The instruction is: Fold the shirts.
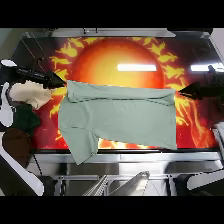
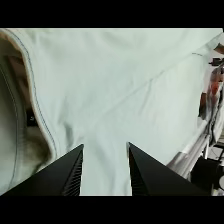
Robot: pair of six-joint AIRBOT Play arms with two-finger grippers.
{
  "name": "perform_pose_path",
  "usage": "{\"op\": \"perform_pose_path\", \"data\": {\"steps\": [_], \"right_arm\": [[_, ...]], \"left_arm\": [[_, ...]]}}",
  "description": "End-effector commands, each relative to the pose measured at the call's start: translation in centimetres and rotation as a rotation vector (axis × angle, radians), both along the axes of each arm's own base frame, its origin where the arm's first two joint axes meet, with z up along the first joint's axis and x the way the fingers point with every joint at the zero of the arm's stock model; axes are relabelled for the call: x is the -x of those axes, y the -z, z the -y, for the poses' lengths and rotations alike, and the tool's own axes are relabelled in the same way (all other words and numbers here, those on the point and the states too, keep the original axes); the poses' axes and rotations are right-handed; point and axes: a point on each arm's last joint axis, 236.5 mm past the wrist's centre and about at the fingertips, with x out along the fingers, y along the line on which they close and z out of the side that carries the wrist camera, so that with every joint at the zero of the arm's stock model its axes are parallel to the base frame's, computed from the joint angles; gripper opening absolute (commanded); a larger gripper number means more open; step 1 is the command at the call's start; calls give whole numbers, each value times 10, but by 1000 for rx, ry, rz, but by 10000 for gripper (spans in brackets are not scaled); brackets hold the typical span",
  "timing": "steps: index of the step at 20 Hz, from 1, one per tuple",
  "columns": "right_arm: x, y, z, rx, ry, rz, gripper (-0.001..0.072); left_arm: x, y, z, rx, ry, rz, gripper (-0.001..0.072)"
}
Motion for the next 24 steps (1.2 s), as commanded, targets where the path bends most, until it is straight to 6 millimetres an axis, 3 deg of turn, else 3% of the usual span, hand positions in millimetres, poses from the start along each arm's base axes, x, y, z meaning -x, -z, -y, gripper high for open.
{"op": "perform_pose_path", "data": {"steps": [1, 2, 4, 5, 8, 10, 12, 14, 18, 19, 20, 22, 24], "right_arm": [[43, -31, -18, -83, -62, -64, 267], [55, -32, -30, -99, -67, -78, 153], [85, -35, -59, -134, -79, -114, 22], [100, -34, -72, -137, -63, -140, 19], [153, -16, -95, -75, 34, -231, 19], [182, 2, -101, 6, 117, -243, 19], [195, 12, -104, 48, 177, -204, 57], [192, 17, -98, 90, 232, -163, 352], [186, 19, -90, 88, 308, -188, 376], [192, 27, -81, 116, 333, -233, 481], [200, 36, -70, 149, 363, -283, 511], [218, 52, -40, 206, 442, -376, 488], [232, 66, -16, 231, 490, -433, 482]], "left_arm": [[30, -17, 1, 20, 15, -103, 226], [44, -17, 6, 32, 21, -129, 113], [80, -18, 16, 62, 42, -206, 74], [101, -20, 22, 79, 62, -233, 2], [163, -21, 36, 101, 85, -278, 0], [208, 1, 29, 2, 60, -360, 1], [244, 23, 19, -88, 25, -428, 1], [251, 38, 19, -106, -62, -416, 3], [230, 48, 36, -24, -229, -376, 17], [231, 51, 34, -41, -227, -371, 10], [234, 50, 34, -41, -200, -357, 11], [245, 46, 34, -50, -145, -342, 11], [240, 42, 26, -104, -161, -279, 11]]}}
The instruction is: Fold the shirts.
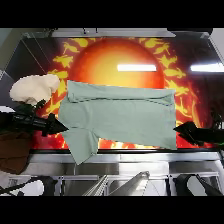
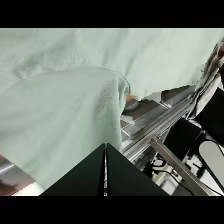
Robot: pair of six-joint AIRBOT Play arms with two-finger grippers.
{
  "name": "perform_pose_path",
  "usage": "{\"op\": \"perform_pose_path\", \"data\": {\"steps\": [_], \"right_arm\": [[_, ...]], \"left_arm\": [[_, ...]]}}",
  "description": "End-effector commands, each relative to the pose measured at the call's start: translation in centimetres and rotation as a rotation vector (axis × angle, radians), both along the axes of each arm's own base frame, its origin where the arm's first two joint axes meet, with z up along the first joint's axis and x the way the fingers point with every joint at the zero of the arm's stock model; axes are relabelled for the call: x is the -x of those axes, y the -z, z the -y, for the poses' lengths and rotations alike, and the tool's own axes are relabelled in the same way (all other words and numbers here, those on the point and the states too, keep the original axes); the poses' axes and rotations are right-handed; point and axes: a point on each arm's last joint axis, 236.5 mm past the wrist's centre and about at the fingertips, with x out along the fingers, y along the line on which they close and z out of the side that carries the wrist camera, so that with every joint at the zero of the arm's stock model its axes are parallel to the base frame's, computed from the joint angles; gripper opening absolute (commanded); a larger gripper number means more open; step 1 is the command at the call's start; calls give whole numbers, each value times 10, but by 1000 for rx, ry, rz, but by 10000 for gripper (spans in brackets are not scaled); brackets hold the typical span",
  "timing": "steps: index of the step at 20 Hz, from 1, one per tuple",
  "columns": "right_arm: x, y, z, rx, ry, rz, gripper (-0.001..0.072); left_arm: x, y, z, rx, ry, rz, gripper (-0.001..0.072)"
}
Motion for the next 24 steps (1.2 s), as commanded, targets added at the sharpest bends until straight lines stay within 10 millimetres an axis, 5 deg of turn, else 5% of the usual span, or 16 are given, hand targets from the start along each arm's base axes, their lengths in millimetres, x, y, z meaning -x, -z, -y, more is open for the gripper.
{"op": "perform_pose_path", "data": {"steps": [1, 5, 7, 9, 11, 12, 21, 22, 23, 24], "right_arm": [[24, 26, 35, 46, 69, -110, 473], [16, 41, -10, -133, -120, -76, 472], [17, 54, -28, -168, -190, -95, 355], [20, 68, -40, -193, -214, -138, 364], [14, 71, -47, -231, -207, -127, 362], [9, 69, -50, -248, -199, -104, 360], [-7, 50, -59, -329, -172, -49, 359], [-8, 47, -61, -341, -166, -44, 359], [-9, 46, -61, -345, -163, -41, 359], [-10, 46, -62, -349, -161, -39, 359]], "left_arm": [[-4, -2, -13, -95, -2, 92, 11], [-12, -20, -31, -176, -35, 197, 12], [-12, -28, -35, -193, -46, 225, 11], [-10, -29, -37, -214, -40, 234, 17], [-1, -22, -33, -202, -51, 199, 92], [5, -15, -30, -194, -52, 174, 295], [37, 26, -18, -123, -41, -17, 296], [40, 30, -18, -124, -33, -34, 425], [43, 34, -20, -130, -26, -52, 718], [47, 38, -21, -134, -14, -71, 711]]}}
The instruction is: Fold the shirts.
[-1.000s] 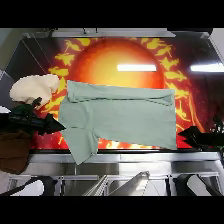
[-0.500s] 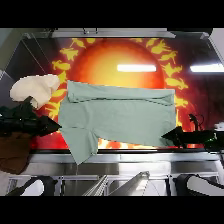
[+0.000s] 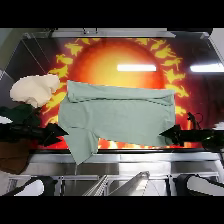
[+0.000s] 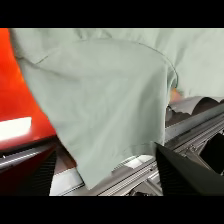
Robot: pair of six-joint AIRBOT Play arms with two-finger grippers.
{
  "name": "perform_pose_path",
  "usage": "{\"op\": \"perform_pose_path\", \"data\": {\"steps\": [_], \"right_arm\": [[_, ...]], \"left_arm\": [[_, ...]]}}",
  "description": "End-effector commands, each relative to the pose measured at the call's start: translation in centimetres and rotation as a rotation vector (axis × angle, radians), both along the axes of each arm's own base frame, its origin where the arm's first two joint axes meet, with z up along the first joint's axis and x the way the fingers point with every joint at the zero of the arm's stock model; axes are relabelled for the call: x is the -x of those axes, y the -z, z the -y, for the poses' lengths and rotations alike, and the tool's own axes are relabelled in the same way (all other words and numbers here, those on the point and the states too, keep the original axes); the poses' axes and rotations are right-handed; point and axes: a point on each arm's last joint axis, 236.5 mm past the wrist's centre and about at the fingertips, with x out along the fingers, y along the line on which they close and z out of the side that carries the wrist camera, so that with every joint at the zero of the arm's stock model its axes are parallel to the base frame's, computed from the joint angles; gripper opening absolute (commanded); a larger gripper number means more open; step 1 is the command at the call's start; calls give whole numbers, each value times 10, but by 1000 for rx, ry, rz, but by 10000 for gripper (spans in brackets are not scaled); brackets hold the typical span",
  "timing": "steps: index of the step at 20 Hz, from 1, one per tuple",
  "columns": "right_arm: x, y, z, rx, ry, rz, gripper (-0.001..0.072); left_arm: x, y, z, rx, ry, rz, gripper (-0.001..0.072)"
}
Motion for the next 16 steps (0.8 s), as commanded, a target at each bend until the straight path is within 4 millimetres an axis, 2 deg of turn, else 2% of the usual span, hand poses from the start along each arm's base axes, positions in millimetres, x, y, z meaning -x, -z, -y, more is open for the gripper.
{"op": "perform_pose_path", "data": {"steps": [1, 3, 5, 7, 8, 9, 10, 13, 15, 16], "right_arm": [[-10, 0, 3, 5, 38, 18, 359], [-11, -1, 3, 3, 42, 19, 359], [-13, -2, 2, -4, 50, 22, 359], [-12, -2, 2, -6, 49, 22, 359], [-12, -3, 1, -10, 46, 21, 359], [-10, -5, -1, -23, 40, 20, 359], [-9, -7, -3, -33, 34, 19, 359], [-6, -8, -3, -31, 6, 22, 359], [0, -9, 0, -20, -27, -6, 348], [4, -9, 2, -12, -46, -30, 218]], "left_arm": [[14, 13, -2, -3, 30, -70, 711], [14, 18, -1, 13, 18, -93, 711], [-2, 22, 6, 44, -36, -72, 693], [-23, 24, 22, 100, -58, -3, 691], [-28, 25, 32, 130, -57, 12, 589], [-29, 29, 40, 149, -45, 13, 261], [-27, 33, 42, 151, -14, 8, 6], [-21, 26, 46, 227, 19, -46, 12], [-23, 19, 41, 249, 0, -43, 11], [-24, 16, 37, 246, -17, -32, 11]]}}
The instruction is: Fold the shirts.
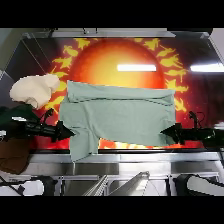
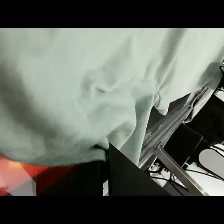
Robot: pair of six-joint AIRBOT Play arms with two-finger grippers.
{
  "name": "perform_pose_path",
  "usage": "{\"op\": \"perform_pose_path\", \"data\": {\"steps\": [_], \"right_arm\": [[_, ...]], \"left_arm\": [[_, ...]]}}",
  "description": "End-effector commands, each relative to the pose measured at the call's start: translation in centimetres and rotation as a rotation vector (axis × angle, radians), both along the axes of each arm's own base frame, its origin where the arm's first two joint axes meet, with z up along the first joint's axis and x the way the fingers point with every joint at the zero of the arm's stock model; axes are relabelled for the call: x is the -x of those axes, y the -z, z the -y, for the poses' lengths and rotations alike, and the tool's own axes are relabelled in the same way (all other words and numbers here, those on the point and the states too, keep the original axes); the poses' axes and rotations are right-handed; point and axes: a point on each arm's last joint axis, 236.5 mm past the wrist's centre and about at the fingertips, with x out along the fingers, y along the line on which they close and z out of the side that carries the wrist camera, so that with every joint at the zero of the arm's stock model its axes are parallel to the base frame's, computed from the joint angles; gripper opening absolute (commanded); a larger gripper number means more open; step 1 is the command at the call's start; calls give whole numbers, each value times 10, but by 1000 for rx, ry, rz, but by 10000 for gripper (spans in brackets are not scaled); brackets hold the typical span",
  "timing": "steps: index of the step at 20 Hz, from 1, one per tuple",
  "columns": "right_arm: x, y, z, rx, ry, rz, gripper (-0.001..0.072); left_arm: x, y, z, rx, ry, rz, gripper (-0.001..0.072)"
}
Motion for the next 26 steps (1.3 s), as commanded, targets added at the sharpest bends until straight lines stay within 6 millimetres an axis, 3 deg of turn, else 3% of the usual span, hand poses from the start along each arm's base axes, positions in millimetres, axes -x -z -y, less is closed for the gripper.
{"op": "perform_pose_path", "data": {"steps": [1, 6, 7, 8, 12, 13, 15, 18, 19, 22, 24, 26], "right_arm": [[14, -4, 2, -1, -59, -65, 125], [22, -6, 2, -6, -84, -98, 139], [20, -9, 0, -22, -79, -94, 187], [20, -9, 0, -24, -77, -93, 288], [17, -12, 4, -36, -53, -88, 290], [15, -14, 8, -42, -33, -83, 277], [9, -22, 16, -61, 12, -64, 19], [1, -32, 16, -86, 40, -22, 17], [-4, -37, 14, -106, 53, -7, 18], [-27, -61, 29, -116, 64, 72, 18], [-54, -73, 56, -44, 102, 127, 18], [-86, -84, 70, 20, 110, 199, 18]], "left_arm": [[-2, -11, -6, 35, -32, 16, 11], [-5, -21, -23, -10, -104, 92, 11], [-7, -22, -24, -16, -107, 103, 12], [-8, -23, -25, -23, -109, 111, 12], [-8, -22, -25, -24, -106, 110, 13], [-8, -22, -25, -24, -107, 110, 13], [-8, -23, -25, -23, -109, 111, 13], [-11, -25, -23, -12, -119, 115, 12], [-15, -33, -19, 24, -122, 144, 12], [-46, -96, -5, 187, -159, 368, 11], [-80, -127, -20, 107, -209, 510, 11], [-115, -156, -30, -9, -220, 656, 20]]}}
